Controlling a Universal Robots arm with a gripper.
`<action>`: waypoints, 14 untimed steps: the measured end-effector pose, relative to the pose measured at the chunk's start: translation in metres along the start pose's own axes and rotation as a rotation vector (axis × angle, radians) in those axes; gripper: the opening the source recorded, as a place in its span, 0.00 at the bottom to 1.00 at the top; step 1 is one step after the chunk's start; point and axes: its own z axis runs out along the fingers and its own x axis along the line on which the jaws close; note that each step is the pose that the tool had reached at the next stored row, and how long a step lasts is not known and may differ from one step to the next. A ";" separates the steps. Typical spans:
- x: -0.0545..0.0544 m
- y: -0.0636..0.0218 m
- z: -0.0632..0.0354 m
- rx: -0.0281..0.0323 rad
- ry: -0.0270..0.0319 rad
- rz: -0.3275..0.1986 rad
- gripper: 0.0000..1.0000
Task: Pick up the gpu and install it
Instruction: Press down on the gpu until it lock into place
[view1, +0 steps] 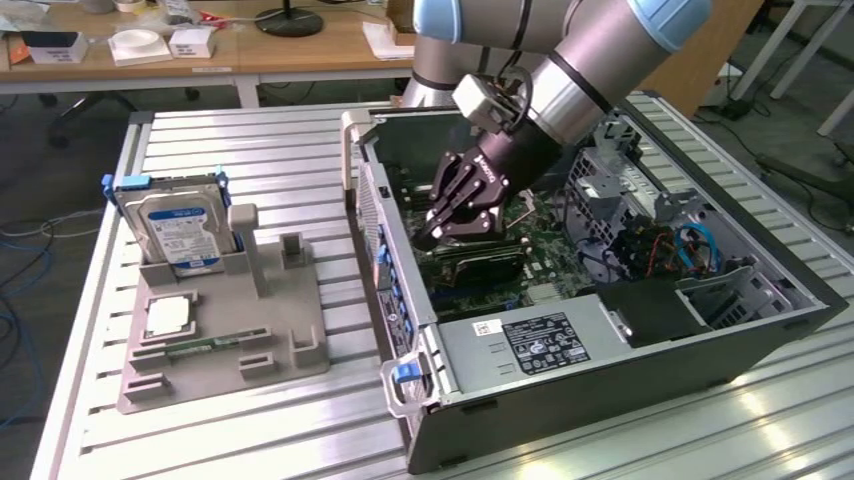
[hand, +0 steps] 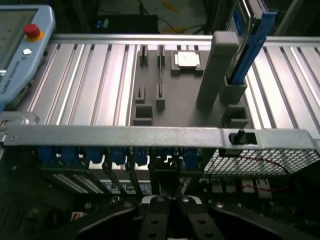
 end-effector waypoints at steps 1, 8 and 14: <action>0.000 0.0007 0.0005 0.0016 0.0000 0.000 0.10; 0.000 0.0042 0.0028 0.1074 0.0005 0.000 0.10; 0.000 0.0119 0.0083 0.1525 0.0000 0.001 0.10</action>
